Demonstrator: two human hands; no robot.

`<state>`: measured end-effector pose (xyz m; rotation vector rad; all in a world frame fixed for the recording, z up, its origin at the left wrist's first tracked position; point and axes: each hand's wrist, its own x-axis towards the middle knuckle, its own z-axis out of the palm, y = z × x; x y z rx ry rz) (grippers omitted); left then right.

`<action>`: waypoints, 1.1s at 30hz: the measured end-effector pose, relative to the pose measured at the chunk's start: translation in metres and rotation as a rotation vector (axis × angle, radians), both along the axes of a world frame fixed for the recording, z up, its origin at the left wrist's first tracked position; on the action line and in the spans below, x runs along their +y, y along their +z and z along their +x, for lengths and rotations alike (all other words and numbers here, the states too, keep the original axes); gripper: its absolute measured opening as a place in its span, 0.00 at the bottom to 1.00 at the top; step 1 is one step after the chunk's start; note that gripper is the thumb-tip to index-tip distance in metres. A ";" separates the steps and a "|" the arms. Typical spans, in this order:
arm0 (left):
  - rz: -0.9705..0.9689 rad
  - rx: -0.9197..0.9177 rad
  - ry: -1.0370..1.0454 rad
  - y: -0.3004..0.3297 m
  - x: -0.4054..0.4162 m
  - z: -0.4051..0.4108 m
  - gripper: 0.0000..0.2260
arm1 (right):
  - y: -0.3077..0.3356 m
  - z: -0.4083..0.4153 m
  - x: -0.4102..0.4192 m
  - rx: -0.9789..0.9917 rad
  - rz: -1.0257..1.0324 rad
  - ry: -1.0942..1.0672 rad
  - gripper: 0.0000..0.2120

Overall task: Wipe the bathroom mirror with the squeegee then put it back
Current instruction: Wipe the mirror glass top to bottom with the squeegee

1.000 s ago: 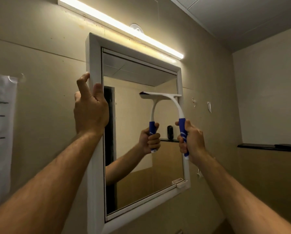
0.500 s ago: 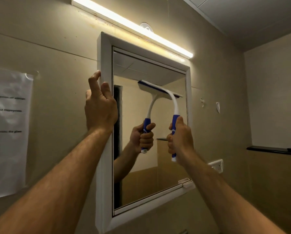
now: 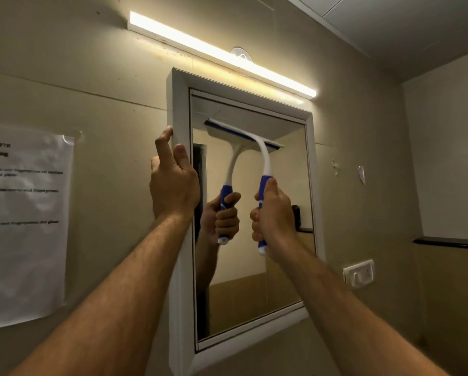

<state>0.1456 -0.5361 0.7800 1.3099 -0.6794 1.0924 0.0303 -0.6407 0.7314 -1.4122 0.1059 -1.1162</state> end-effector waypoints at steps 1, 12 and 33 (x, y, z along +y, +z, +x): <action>0.001 0.005 -0.002 0.000 0.000 0.000 0.18 | -0.010 0.000 0.001 0.017 -0.016 -0.016 0.20; -0.027 0.004 -0.026 0.001 -0.001 0.003 0.18 | 0.029 -0.005 0.015 -0.042 -0.107 0.010 0.20; -0.030 0.006 -0.066 -0.002 0.002 0.006 0.18 | -0.019 -0.009 0.006 0.063 -0.118 -0.005 0.21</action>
